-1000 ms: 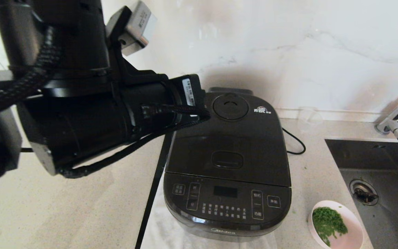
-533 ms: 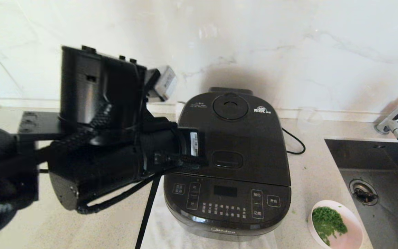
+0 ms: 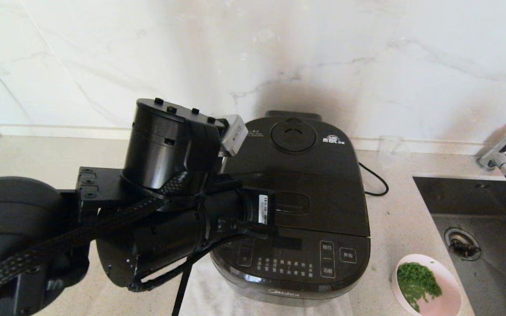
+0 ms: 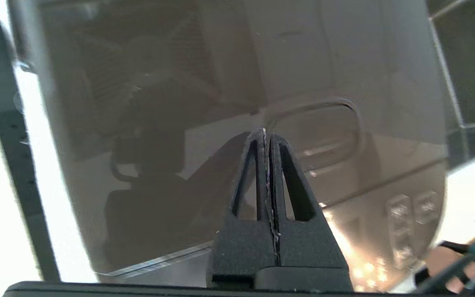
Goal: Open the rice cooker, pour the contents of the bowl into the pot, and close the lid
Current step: Open the rice cooker
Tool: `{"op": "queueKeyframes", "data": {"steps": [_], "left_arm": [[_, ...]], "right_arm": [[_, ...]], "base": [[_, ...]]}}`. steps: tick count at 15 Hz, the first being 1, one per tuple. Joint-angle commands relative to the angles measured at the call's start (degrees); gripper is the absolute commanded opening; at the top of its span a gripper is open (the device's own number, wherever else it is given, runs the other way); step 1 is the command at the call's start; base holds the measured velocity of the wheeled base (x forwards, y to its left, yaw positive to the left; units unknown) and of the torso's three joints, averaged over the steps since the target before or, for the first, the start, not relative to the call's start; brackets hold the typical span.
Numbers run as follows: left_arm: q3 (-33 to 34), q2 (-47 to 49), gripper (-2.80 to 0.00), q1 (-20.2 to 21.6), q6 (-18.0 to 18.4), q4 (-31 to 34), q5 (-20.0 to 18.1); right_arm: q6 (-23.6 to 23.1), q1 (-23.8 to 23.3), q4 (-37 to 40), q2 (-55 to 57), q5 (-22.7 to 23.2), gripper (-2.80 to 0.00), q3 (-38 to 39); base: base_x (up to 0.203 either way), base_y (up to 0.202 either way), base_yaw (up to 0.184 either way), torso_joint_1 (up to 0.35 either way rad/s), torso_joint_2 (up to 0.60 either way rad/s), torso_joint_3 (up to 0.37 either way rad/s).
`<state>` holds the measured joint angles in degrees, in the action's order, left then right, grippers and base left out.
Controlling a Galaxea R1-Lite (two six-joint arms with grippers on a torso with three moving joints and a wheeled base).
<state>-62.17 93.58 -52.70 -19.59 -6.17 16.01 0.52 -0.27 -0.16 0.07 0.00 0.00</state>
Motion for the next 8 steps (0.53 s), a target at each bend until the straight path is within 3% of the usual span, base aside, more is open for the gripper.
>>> {"op": "queueKeyframes", "data": {"steps": [1, 8], "left_arm": [[-0.3, 0.4, -2.80, -1.3, -0.6, -0.1, 0.0], [-0.2, 4.2, -2.80, -2.3, -1.0, -2.5, 0.2]], "right_arm": [[0.0, 0.0, 0.0, 0.0, 0.0, -2.80, 0.0], [0.0, 0.0, 0.0, 0.0, 0.0, -2.80, 0.0]], "base": [[0.000, 0.000, 0.000, 0.000, 0.00, 0.000], [0.000, 0.000, 0.000, 0.000, 0.00, 0.000]]}}
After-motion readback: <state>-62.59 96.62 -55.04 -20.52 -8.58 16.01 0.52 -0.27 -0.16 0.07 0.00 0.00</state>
